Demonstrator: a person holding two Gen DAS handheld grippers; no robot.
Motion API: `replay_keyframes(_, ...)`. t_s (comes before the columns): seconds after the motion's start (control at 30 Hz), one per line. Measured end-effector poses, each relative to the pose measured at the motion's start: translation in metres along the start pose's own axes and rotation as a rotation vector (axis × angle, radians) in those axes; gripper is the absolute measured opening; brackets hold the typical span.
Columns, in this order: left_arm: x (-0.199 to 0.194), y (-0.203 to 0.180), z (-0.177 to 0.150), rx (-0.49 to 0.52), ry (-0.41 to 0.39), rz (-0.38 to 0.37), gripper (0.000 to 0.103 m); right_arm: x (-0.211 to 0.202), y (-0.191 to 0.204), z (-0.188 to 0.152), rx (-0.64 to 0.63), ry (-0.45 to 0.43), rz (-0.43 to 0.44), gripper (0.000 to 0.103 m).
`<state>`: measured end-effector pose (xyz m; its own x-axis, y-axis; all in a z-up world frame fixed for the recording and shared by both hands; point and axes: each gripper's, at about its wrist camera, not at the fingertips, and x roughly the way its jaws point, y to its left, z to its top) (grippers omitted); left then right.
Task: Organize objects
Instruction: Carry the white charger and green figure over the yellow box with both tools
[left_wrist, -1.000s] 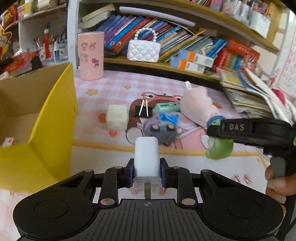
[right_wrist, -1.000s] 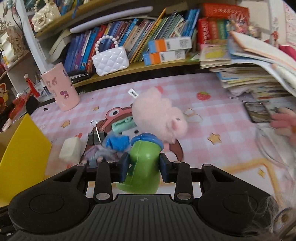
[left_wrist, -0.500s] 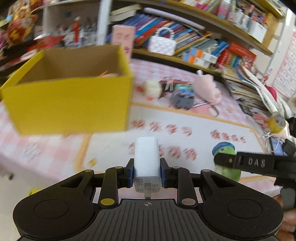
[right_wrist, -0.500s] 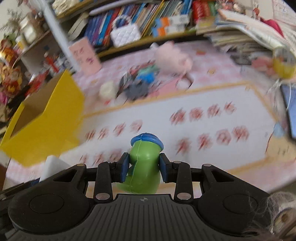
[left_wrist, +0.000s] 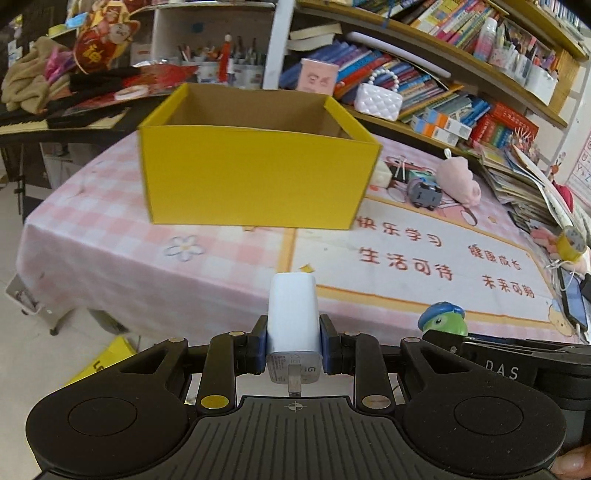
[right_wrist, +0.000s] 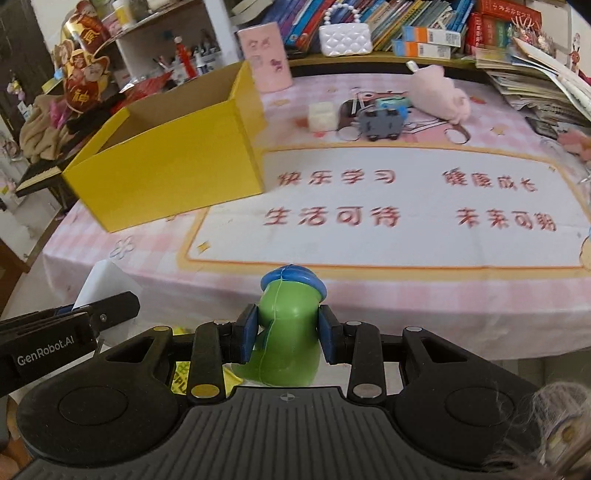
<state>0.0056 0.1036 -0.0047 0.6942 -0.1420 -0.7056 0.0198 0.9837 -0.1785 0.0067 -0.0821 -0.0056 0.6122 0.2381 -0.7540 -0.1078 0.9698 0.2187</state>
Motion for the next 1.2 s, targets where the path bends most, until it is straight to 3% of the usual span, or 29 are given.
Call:
replay_keyframes(0.27, -0.026, 0.032, -0.013, -0.013, -0.032, 0.019, 0.025, -0.005, 0.046, -0.015, -0.057, -0.024, 0.035, 0.032)
replay_keyframes(0.53, -0.045, 0.053, -0.004, -0.02, -0.084, 0.006, 0.025, -0.009, 0.08, -0.01, -0.114, -0.07, 0.066, 0.032)
replay_keyframes(0.77, -0.05, 0.053, 0.016, 0.006, -0.155, -0.021, 0.025, -0.016, 0.088, 0.018, -0.075, -0.114, 0.132, 0.032)
replay_keyframes(1.03, -0.052, 0.063, 0.072, -0.001, -0.278, 0.014, 0.025, -0.02, 0.106, 0.073, -0.144, -0.254, 0.144, 0.032)
replay_keyframes(1.2, -0.041, 0.059, 0.108, 0.001, -0.329, 0.03, 0.025, -0.005, 0.108, 0.109, -0.152, -0.294, 0.148, 0.032)
